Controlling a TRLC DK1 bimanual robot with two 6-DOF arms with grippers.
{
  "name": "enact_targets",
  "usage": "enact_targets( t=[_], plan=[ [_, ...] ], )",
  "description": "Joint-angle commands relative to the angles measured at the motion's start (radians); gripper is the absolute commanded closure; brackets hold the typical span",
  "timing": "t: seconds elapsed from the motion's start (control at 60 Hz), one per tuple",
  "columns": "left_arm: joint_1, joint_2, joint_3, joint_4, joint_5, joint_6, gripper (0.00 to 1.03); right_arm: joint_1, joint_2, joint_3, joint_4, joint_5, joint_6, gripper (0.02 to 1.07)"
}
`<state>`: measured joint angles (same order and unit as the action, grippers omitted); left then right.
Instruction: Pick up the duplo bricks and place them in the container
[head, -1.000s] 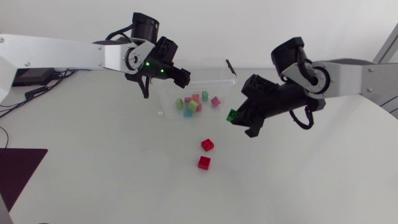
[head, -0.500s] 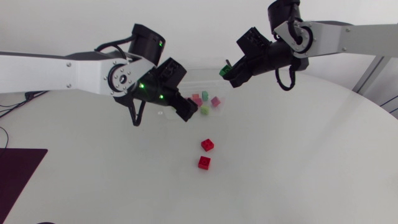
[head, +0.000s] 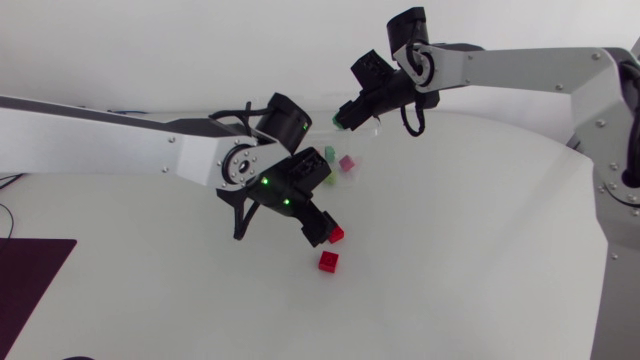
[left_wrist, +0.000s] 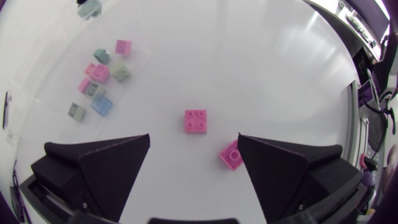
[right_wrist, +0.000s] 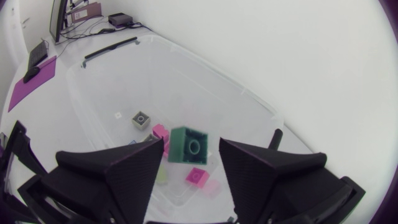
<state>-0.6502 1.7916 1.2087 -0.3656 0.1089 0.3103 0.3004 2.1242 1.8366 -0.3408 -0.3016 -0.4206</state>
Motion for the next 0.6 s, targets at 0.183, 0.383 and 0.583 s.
enact_targets(
  t=[0.183, 0.383, 0.583],
  plan=[
    [-0.052, 0.107, 0.083, -0.156, -0.026, -0.091, 0.08, -0.029, -0.136, -0.155, 0.051, 0.004, 0.04, 0.06],
    [-0.075, 0.213, 0.235, -0.311, -0.026, -0.203, 0.14, -0.057, -0.303, -0.43, 0.149, -0.018, 0.032, 0.06],
    [-0.089, 0.31, 0.342, -0.434, -0.023, -0.28, 0.18, -0.069, -0.403, -0.608, 0.2, -0.037, 0.028, 0.06]
  ],
)
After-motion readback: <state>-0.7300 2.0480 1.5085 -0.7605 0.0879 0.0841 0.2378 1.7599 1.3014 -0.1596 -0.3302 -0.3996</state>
